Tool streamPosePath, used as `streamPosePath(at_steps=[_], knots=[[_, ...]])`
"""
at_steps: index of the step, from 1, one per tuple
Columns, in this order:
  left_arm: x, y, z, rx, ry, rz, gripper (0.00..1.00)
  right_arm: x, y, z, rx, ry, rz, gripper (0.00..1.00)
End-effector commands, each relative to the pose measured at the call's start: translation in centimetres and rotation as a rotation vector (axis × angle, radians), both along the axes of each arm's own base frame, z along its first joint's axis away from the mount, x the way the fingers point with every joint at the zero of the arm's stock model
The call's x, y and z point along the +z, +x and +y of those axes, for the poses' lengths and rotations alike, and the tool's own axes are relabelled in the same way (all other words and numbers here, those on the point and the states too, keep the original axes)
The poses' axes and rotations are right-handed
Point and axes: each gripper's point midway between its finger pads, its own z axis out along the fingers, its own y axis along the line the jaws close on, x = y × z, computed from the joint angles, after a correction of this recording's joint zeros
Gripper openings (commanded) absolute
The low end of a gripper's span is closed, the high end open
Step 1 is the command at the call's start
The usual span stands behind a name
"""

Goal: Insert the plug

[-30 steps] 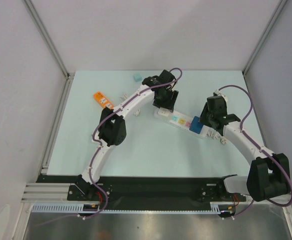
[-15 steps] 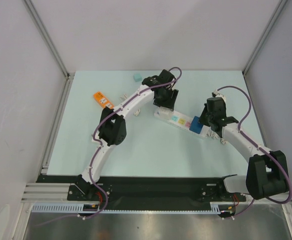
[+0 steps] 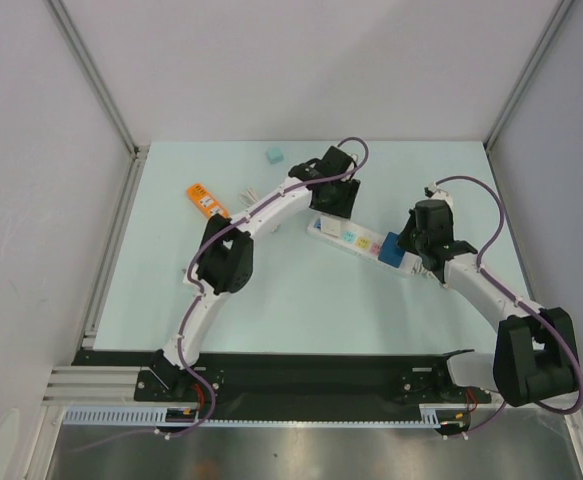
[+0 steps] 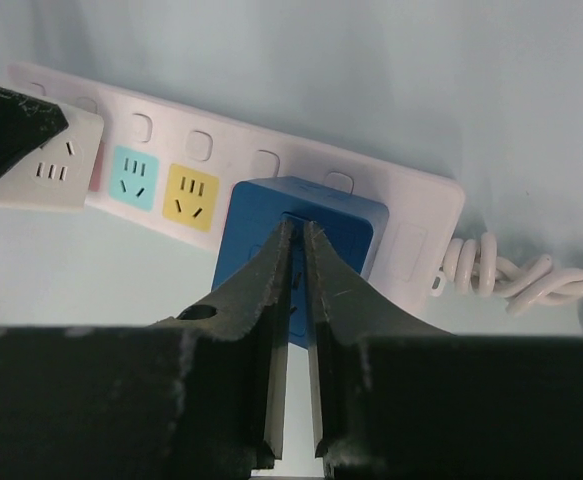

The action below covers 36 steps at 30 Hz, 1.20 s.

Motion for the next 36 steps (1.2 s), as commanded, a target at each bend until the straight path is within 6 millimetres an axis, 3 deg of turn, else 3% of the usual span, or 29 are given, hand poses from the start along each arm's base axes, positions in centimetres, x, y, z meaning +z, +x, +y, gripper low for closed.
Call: streamPosePath(at_steps=[1,3,4,15,23,36], knots=[[-5.7,-3.1,2.3,0.041,0.127,0.11,0.0,-3.8,-2.9,0.5,0.053,0.001,0.139,0.13],[-4.6,-3.0,2.0,0.055,0.089,0.081,0.0,-3.6,-3.0,0.5,0.055,0.005,0.135,0.12],[-5.3,-3.6,2.4,0.059,0.101,0.094,0.0,-3.4,-2.9,0.4,0.052,0.009,0.126,0.12],[-4.4,-5.4,2.0,0.088,0.099,0.058,0.0,-3.5,-2.9,-0.1,0.032,0.007,0.116,0.09],[-5.9,-7.1,2.8,0.12,0.118,0.044,0.0,-3.9,-3.1,-0.1,0.031,0.011,0.124,0.08],[-8.5,-10.0,2.2,0.158,0.144,0.034,0.0,-4.3,-3.2,0.0,0.032,0.015,0.131,0.06]])
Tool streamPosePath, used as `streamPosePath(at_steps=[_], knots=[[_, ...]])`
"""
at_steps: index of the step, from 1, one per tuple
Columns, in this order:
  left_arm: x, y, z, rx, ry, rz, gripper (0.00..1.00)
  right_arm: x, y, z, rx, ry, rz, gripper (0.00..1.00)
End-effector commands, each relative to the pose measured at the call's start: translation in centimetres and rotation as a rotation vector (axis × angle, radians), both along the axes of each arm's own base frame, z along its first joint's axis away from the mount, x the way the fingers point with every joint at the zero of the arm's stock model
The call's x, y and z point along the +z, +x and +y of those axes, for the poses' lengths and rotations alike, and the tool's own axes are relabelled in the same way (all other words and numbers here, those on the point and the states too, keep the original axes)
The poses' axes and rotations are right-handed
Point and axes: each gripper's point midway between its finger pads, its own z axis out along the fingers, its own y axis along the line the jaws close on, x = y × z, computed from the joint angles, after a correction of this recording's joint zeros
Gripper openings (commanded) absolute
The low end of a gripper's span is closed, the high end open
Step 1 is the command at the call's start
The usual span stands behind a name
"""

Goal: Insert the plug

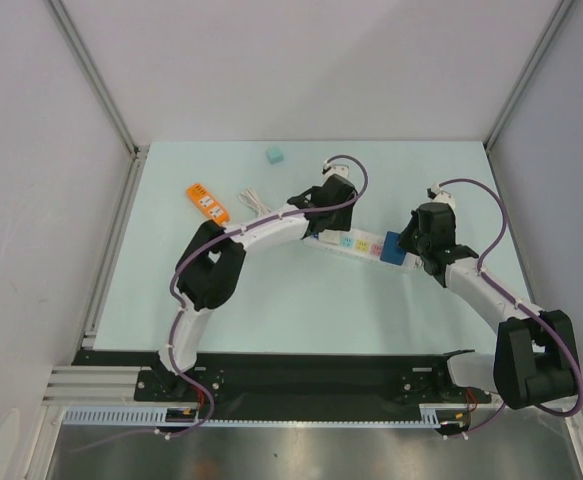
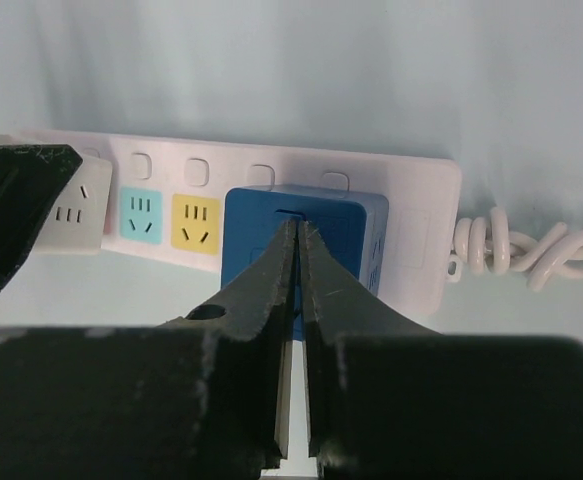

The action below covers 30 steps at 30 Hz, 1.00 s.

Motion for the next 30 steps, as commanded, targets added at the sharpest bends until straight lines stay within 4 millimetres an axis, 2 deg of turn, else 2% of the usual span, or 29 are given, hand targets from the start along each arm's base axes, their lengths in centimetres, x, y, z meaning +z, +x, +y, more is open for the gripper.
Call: streamPosePath(at_steps=[1,7,13,15,23,27,30], knots=[[-8.0,-8.1,1.4,-0.035,0.153,0.254,0.0,-4.2,-3.4,0.2,0.037,-0.01,0.174,0.06],[-8.5,-9.2,2.1,0.001,0.169,0.227,0.0,-4.2,-3.3,0.2,0.035,-0.006,0.172,0.05],[-6.6,-8.9,2.3,0.002,0.18,0.134,0.0,-4.1,-3.4,0.2,0.034,-0.008,0.17,0.04],[-5.6,-8.5,1.7,-0.014,0.161,0.088,0.0,-4.1,-3.4,0.2,0.036,-0.01,0.169,0.04],[-4.7,-8.0,1.6,-0.065,0.179,0.023,0.0,-4.0,-3.4,0.2,0.036,-0.009,0.167,0.04],[-4.8,-8.2,1.6,-0.085,0.175,0.009,0.0,-4.2,-3.2,0.2,0.033,-0.01,0.168,0.04],[-5.8,-8.8,1.8,-0.087,0.183,0.015,0.0,-4.3,-3.1,0.2,0.033,-0.011,0.171,0.03]])
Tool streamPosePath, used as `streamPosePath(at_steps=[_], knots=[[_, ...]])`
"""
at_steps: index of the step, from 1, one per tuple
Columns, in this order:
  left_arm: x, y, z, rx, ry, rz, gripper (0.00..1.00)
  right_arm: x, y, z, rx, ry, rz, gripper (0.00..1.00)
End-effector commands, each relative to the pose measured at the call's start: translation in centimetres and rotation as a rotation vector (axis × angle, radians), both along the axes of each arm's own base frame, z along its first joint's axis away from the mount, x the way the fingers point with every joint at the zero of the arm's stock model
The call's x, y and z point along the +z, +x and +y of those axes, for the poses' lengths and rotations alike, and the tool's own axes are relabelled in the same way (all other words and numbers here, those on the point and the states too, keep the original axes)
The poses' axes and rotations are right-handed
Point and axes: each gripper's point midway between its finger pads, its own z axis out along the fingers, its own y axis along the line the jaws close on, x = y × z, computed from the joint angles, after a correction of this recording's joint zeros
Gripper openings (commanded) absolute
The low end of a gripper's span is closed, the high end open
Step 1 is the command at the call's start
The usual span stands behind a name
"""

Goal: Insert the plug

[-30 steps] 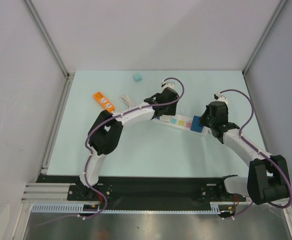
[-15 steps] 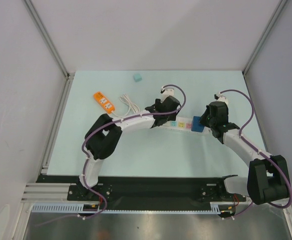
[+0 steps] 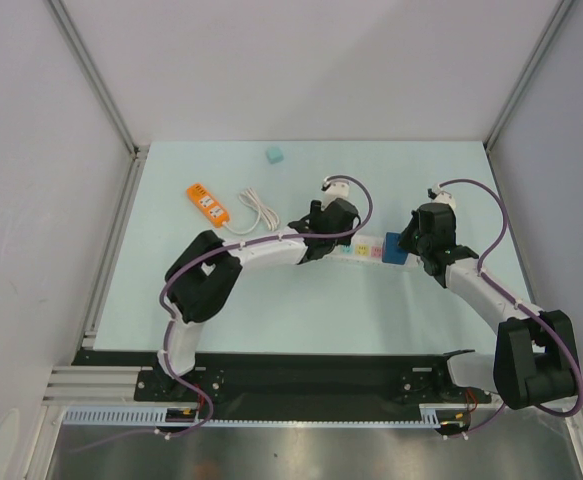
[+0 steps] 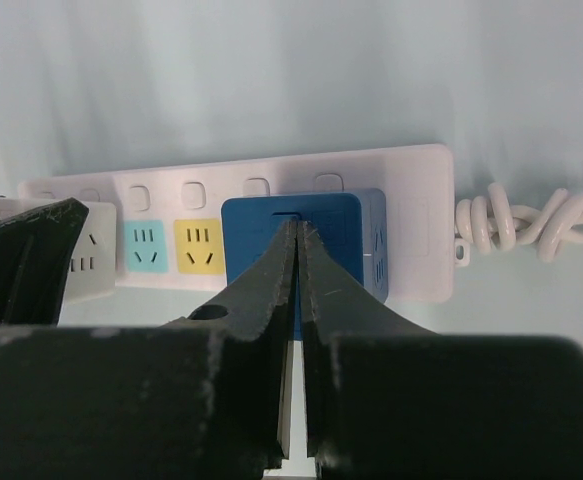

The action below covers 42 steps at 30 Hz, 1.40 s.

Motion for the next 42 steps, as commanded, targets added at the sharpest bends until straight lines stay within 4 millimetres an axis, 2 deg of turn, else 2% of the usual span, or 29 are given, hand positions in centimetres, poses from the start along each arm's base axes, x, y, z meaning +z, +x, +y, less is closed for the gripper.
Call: streamPosePath(at_steps=[1,8,14,18,23,34,39,42], knots=[[-6.1,-6.0,1.3,-0.139,0.171,0.182,0.0,-4.3,-3.2,0.3,0.038,-0.013,0.177,0.03],[-7.8,-6.9,1.1,-0.148,0.151,0.203,0.0,-4.3,-3.3,0.3,0.036,-0.011,0.177,0.03],[-9.3,-8.8,1.4,-0.141,0.12,0.24,0.0,-4.1,-3.3,0.2,0.035,-0.013,0.169,0.03],[-10.3,-11.0,1.0,-0.146,0.122,0.268,0.0,-4.1,-3.4,0.0,0.028,-0.017,0.168,0.03],[-11.0,-11.4,0.9,-0.143,0.124,0.275,0.0,-4.1,-3.5,0.1,0.029,-0.012,0.169,0.03],[-11.1,-12.9,2.0,-0.029,0.148,0.183,0.0,-4.0,-3.6,0.0,0.022,-0.012,0.165,0.02],[-10.6,-13.6,1.2,-0.024,0.14,0.129,0.0,-3.9,-3.6,0.0,0.02,-0.009,0.161,0.01],[-11.6,-14.2,1.2,-0.02,0.14,0.142,0.0,-3.9,-3.5,0.1,0.021,-0.005,0.159,0.01]])
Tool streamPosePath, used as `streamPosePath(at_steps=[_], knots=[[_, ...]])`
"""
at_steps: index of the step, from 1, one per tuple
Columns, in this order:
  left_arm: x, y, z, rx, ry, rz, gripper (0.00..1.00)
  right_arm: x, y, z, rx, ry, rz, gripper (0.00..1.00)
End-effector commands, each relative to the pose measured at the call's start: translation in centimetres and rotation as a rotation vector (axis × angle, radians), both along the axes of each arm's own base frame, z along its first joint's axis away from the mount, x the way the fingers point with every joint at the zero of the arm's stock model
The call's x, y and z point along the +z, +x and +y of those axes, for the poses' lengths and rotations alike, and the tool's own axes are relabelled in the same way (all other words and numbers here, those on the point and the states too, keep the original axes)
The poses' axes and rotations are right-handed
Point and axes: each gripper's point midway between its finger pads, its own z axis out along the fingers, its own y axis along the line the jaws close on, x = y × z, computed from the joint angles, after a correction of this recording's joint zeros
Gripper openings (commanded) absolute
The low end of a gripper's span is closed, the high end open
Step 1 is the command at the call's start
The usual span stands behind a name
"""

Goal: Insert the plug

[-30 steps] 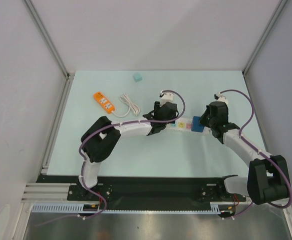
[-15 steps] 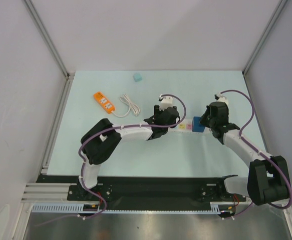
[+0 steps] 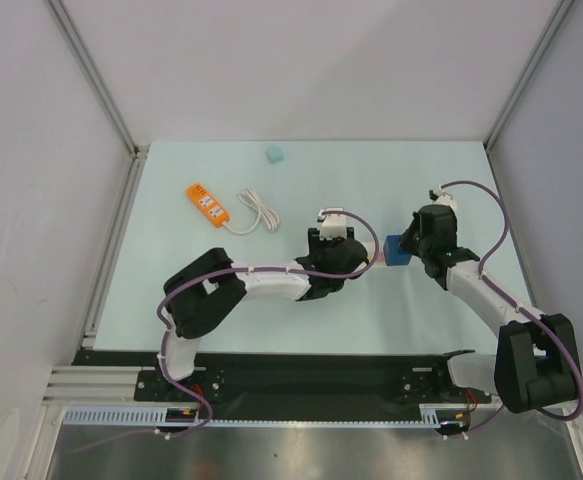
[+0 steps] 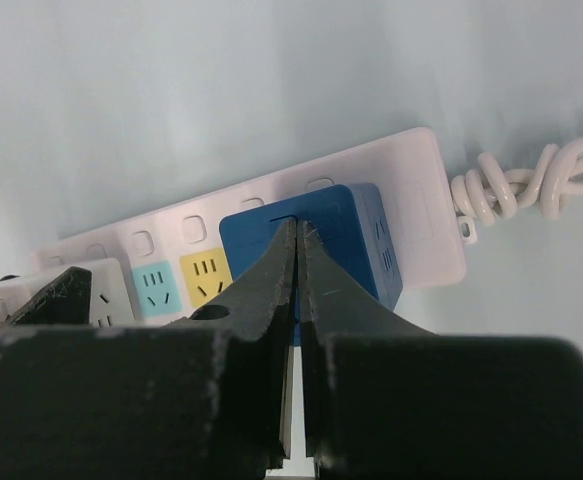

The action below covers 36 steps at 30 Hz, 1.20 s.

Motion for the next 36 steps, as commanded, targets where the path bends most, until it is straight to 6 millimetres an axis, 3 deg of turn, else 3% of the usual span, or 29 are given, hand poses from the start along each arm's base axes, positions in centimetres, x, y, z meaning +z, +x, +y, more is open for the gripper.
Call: streamPosePath(at_steps=[1,9,14,19,20,21,23,24,26,27,33,36], knots=[[-11.5,-9.5,0.9,-0.207,0.207,0.353,0.0,-4.0,-3.2,0.3,0.029,-0.001,0.166,0.01],[-13.1,-9.6,-0.3,-0.262,0.23,0.404,0.0,-3.7,-3.2,0.4,0.033,0.003,0.156,0.01],[-13.9,-10.3,0.2,-0.272,0.206,0.465,0.0,-3.5,-3.3,0.4,0.04,0.0,0.155,0.01],[-12.9,-10.9,0.2,-0.283,0.202,0.474,0.02,-3.2,-3.3,0.5,0.042,0.007,0.147,0.01],[-12.6,-10.9,0.2,-0.285,0.204,0.472,0.08,-3.2,-3.3,0.5,0.044,0.01,0.146,0.02],[-12.1,-10.9,0.0,-0.292,0.201,0.469,0.25,-3.0,-3.2,0.5,0.044,0.009,0.142,0.03],[-10.5,-10.8,-0.1,-0.301,0.196,0.461,0.38,-2.4,-3.1,0.6,0.048,0.011,0.132,0.08],[-9.7,-10.7,-0.2,-0.305,0.202,0.459,0.49,-2.2,-3.0,0.6,0.049,0.012,0.129,0.1],[-7.8,-10.4,-0.6,-0.312,0.192,0.439,0.59,-1.4,-2.8,0.7,0.051,0.017,0.118,0.17],[-6.8,-10.2,-0.9,-0.321,0.198,0.431,0.72,-1.0,-2.6,0.8,0.054,0.022,0.108,0.19],[-1.6,-9.4,-3.1,-0.383,0.166,0.399,0.98,2.0,-1.6,1.3,0.079,0.031,0.055,0.49],[0.8,-9.1,-3.5,-0.396,0.155,0.385,1.0,3.9,-1.0,1.3,0.083,0.017,0.033,0.56]])
